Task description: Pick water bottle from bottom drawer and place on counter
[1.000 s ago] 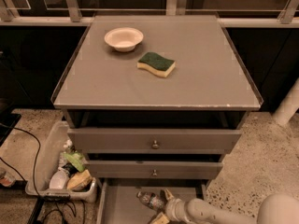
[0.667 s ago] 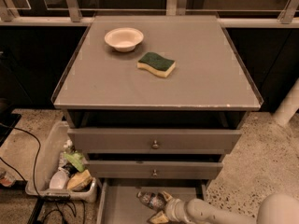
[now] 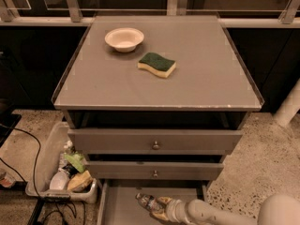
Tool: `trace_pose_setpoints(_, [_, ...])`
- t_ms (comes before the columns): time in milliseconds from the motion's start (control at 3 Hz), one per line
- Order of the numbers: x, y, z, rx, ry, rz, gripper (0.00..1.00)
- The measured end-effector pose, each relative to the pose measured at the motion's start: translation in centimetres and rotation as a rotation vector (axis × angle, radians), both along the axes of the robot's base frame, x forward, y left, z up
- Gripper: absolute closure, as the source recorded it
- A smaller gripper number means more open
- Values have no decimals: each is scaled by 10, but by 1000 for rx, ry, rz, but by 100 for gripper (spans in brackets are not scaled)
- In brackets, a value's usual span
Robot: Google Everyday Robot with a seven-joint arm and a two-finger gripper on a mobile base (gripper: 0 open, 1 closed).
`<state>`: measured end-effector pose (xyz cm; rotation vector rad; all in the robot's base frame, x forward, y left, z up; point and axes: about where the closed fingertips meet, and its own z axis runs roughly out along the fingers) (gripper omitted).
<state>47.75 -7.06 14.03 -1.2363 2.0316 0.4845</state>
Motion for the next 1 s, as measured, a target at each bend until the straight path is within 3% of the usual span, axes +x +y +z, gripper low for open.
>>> trace_pose_setpoints(333, [0,0,0,0,0,0,88])
trace_pose_setpoints(667, [0,0,0,0,0,0,100])
trace_pose_setpoints(1000, [-7,-8,17,18,-2,7,100])
